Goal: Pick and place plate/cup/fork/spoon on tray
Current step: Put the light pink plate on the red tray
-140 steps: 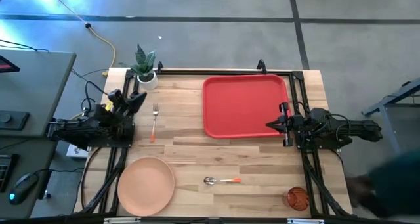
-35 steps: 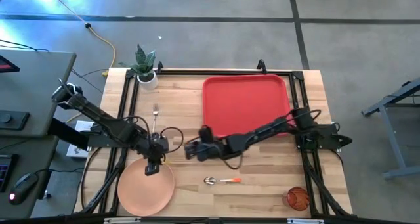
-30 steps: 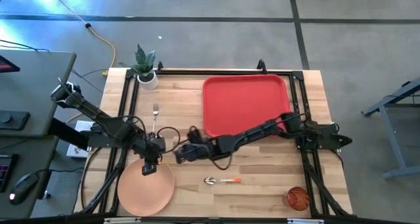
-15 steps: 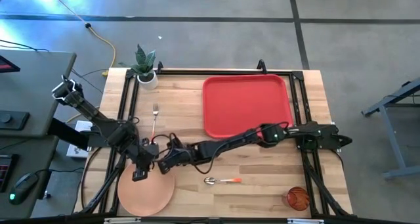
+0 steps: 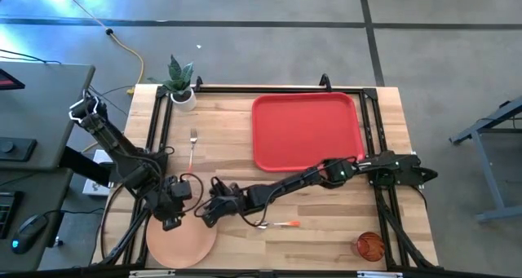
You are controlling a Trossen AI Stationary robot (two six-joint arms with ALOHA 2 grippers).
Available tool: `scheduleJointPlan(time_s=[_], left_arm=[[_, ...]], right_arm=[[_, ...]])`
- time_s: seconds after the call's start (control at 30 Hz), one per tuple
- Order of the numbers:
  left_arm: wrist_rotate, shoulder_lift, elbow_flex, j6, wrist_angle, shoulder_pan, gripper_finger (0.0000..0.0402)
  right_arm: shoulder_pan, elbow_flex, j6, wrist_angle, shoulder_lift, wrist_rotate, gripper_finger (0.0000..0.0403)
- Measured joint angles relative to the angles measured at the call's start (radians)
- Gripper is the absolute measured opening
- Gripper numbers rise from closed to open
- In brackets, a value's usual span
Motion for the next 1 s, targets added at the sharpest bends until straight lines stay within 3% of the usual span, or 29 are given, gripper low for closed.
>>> scheduleJointPlan(time_s=[0.3, 0.53, 0.67, 0.8, 1.0], left_arm=[[-0.045, 0.039, 0.0, -0.105, 0.003, -0.051, 0.014], [0.002, 0.132, 0.0, -0.008, 0.029, -0.056, 0.014], [0.002, 0.189, 0.0, -0.001, 0.071, -0.056, 0.014], [0.002, 0.233, 0.001, -0.002, 0.083, -0.054, 0.014], [0.013, 0.245, 0.001, 0.071, 0.076, -0.032, 0.014]], right_arm=[[0.014, -0.001, 0.0, -0.007, 0.0, 0.031, 0.0249], [0.018, 0.0, 0.037, -0.005, 0.021, -0.072, 0.0249], [0.018, 0.0, 0.051, -0.003, 0.023, -0.055, 0.0242], [-0.001, 0.0, 0.085, -0.003, 0.023, -0.107, 0.0202], [-0.06, 0.005, 0.116, -0.044, 0.028, -0.304, 0.0098]])
